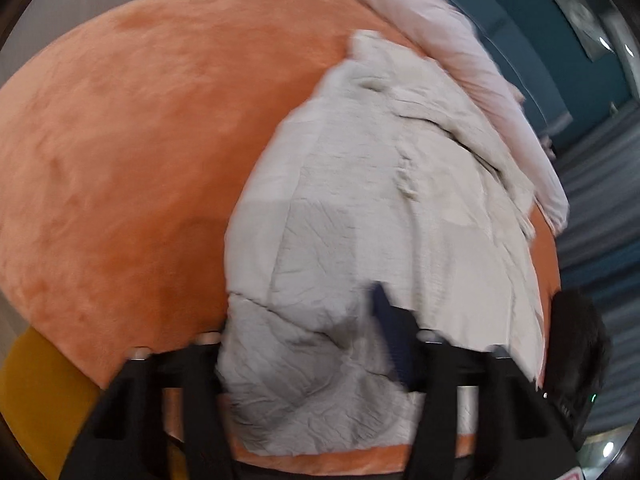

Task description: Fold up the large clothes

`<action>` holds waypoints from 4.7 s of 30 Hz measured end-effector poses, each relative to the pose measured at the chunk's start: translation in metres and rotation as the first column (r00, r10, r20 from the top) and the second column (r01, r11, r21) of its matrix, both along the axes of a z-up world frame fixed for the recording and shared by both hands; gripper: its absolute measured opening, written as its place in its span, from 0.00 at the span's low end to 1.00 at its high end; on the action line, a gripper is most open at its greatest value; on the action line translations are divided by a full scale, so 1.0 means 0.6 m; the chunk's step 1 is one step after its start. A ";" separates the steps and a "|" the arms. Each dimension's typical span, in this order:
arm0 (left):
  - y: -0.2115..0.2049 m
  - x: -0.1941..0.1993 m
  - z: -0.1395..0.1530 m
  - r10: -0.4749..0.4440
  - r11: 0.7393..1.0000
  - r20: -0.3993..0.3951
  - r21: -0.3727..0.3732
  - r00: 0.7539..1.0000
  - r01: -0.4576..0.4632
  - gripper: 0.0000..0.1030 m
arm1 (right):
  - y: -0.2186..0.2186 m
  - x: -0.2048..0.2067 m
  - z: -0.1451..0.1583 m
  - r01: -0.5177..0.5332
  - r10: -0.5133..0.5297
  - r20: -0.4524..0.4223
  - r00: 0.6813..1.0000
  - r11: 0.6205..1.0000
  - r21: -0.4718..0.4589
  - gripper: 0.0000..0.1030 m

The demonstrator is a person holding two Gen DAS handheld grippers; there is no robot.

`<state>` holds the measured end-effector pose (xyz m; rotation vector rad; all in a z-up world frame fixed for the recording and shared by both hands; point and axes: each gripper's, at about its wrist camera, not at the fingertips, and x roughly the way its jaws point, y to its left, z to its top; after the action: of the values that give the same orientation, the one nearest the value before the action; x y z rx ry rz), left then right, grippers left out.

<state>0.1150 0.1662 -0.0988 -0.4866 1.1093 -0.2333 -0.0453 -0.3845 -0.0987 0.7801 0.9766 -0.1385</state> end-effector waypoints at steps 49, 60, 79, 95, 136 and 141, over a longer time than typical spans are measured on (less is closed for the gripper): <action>-0.101 0.253 0.139 -0.027 0.989 0.239 0.150 0.971 -0.010 0.15 | -0.064 0.305 0.219 -0.015 0.065 0.303 0.951 0.986 -0.164 0.23; -0.061 0.211 0.235 -0.019 1.000 0.296 -0.013 0.955 0.023 0.21 | -0.085 0.207 0.287 0.085 -0.022 0.515 0.857 0.992 -0.098 0.36; -0.038 0.226 0.263 -0.191 0.982 0.056 0.000 0.980 0.191 0.23 | 0.196 0.294 0.183 -0.404 0.485 0.240 0.841 0.857 -0.319 0.32; 0.051 0.100 0.450 -0.238 0.945 0.388 0.304 0.890 0.120 0.63 | 0.158 0.450 0.110 -0.252 0.304 0.118 0.945 0.911 -0.328 0.16; -0.267 0.394 -0.018 -0.245 0.943 0.266 0.289 0.932 0.166 0.72 | 0.063 0.571 -0.030 -0.284 0.350 0.143 0.926 0.893 -0.349 0.09; -0.268 0.398 -0.031 -0.241 0.947 0.262 0.274 0.935 0.167 0.72 | 0.068 0.568 -0.039 -0.271 0.342 0.149 0.928 0.893 -0.359 0.09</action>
<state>0.3538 0.0056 -0.1176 -0.1051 0.8815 -0.3342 0.2956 -0.3437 -0.1219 0.3125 0.8354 0.0556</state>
